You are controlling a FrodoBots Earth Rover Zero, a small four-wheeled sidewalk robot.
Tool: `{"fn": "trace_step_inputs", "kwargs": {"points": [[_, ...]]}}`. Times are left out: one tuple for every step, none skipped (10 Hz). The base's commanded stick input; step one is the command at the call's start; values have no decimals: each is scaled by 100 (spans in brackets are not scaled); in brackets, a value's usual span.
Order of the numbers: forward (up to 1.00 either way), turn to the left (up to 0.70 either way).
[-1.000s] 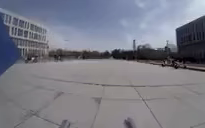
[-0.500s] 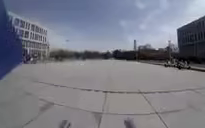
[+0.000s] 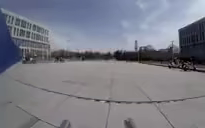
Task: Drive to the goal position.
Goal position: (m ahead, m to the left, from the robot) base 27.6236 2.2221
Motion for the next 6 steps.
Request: {"fn": "trace_step_inputs", "kwargs": {"points": [[85, 0], [85, 0], [85, 0], [85, 0], [85, 0], [85, 0]]}}
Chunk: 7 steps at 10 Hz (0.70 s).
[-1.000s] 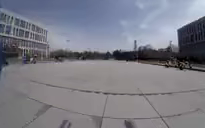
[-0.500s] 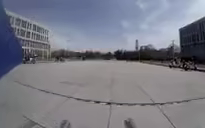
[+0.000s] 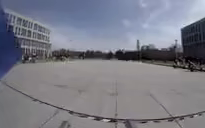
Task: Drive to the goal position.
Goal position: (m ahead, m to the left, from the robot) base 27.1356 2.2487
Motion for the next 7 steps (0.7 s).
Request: {"fn": "trace_step_inputs", "kwargs": {"points": [[85, 0], [85, -2], [85, -26], [85, -34], [85, -34], [85, -34], [85, -34]]}}
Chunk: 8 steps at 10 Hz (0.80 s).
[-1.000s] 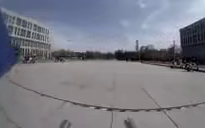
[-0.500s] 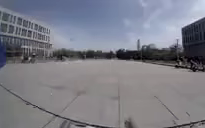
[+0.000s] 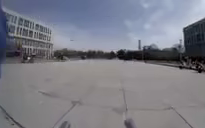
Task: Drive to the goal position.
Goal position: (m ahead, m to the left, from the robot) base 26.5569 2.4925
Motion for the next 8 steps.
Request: {"fn": "trace_step_inputs", "kwargs": {"points": [[85, -34], [85, -9], [85, 0], [85, 0], [85, 0], [85, 0], [85, 0], [85, 0]]}}
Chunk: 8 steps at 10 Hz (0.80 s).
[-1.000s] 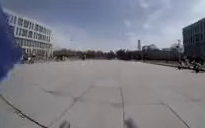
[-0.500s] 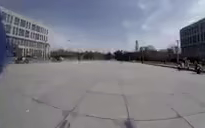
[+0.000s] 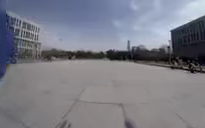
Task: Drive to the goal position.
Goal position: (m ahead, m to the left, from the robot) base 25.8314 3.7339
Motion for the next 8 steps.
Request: {"fn": "trace_step_inputs", "kwargs": {"points": [[85, 0], [85, 0], [85, 0], [85, 0], [85, 0], [85, 0], [85, 0], [85, 0]]}}
